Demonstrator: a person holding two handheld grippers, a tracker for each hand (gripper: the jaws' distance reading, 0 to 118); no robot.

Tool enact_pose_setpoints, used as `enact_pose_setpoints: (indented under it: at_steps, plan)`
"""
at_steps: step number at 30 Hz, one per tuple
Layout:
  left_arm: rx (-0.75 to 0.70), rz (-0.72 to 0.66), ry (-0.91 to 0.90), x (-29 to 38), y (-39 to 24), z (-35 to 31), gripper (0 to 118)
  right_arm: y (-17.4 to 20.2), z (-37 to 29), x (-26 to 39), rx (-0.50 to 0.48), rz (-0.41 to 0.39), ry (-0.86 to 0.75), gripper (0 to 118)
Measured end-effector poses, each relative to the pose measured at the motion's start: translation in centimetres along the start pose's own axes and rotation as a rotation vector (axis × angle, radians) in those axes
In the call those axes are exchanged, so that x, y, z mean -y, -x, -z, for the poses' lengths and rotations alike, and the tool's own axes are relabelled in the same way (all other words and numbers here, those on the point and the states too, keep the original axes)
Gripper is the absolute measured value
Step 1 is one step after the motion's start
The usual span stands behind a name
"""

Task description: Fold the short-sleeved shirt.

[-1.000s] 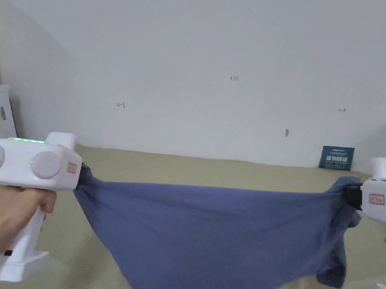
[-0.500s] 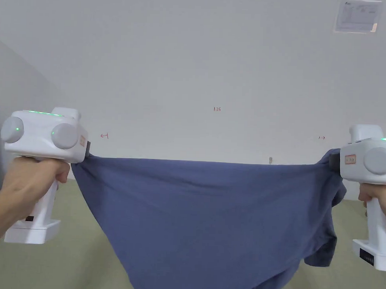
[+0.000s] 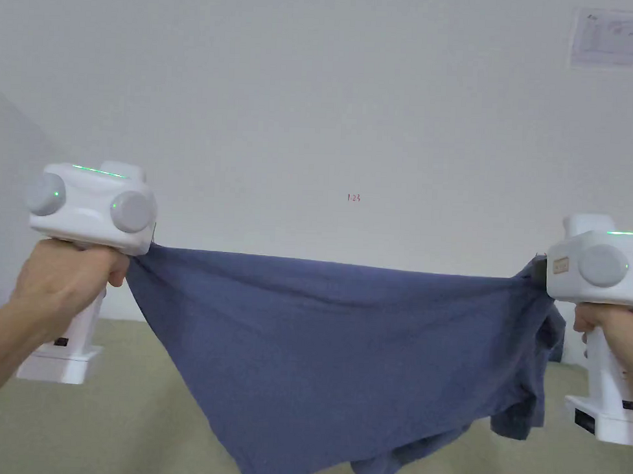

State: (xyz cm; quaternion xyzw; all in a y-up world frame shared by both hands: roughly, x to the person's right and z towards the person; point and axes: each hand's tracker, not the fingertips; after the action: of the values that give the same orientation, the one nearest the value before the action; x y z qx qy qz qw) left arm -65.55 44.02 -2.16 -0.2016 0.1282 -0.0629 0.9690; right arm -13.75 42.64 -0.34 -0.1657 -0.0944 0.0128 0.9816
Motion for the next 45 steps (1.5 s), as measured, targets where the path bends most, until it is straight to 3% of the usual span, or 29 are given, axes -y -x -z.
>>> enact_pose_setpoints:
  at_steps: [9,16,19,27,35,41,45]
  plan:
    - [-0.004,0.008,0.081,9.2,-3.1,8.3,0,2.1,7.7,9.2,0.023,-0.033,0.068,9]
    - [0.034,0.006,0.17,16.0,-2.8,9.9,0,1.5,8.3,17.0,0.003,-0.034,0.164,9]
    - [0.05,0.008,0.196,18.1,-2.0,8.5,0,0.8,6.3,19.1,-0.018,-0.019,0.19,9]
    - [0.137,-0.019,0.236,24.4,1.1,-3.6,0,-2.0,-5.2,25.2,-0.085,-0.002,0.224,9]
    - [0.186,-0.008,0.353,37.0,4.1,-13.9,0,-4.9,-17.1,37.6,-0.121,0.036,0.362,9]
    - [0.196,-0.039,0.496,44.2,6.0,-16.1,0,-4.8,-21.9,44.1,-0.123,0.011,0.485,9]
    - [0.221,-0.08,0.532,45.9,6.9,-15.6,1,-4.8,-22.0,45.6,-0.101,0.055,0.52,9]
